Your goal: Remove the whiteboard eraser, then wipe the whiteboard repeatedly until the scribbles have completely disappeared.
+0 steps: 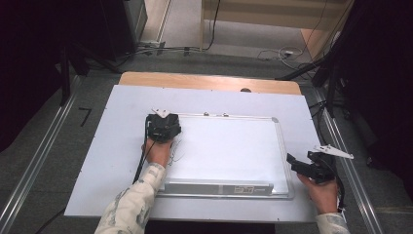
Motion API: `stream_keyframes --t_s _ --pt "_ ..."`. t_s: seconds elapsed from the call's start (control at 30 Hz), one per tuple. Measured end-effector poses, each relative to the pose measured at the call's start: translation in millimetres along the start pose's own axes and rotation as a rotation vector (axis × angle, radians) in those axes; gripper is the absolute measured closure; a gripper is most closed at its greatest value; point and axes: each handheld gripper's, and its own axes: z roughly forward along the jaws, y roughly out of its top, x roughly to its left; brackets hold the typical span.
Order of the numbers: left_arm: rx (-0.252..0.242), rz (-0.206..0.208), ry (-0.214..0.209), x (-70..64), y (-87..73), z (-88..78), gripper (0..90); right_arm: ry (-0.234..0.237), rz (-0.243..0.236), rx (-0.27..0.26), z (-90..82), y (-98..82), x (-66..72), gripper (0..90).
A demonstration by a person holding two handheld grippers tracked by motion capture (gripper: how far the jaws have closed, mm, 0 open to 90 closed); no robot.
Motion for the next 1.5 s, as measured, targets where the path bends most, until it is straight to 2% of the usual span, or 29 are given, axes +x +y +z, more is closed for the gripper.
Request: stream_keyframes --t_s 0.13,0.37,0.57,0.83,1.13,1.5 --pt "-0.001 -0.009 -0.011 1.9 -1.3 -2.9 40.8 0.001 -0.003 0.001 0.5 0.4 0.6 15.4" --pt "-0.051 -0.020 -0.055 8.0 1.0 -25.5 40.8 0.003 -0.005 0.002 1.7 1.0 1.2 15.4" --pt "-0.063 -0.030 -0.083 13.2 -1.6 -39.8 40.7 0.003 -0.007 0.003 1.1 1.0 2.4 15.4" --pt "-0.069 -0.045 -0.103 19.6 -9.1 -49.6 40.7 0.004 -0.008 0.004 1.8 0.9 2.9 15.4" --pt "-0.086 -0.039 -0.119 17.5 -9.6 -58.0 40.7 0.004 -0.009 0.003 1.5 0.8 3.1 15.4" --pt "-0.075 -0.026 -0.139 14.3 -15.0 -62.7 40.7 0.005 -0.008 0.011 2.6 0.0 4.1 15.4"
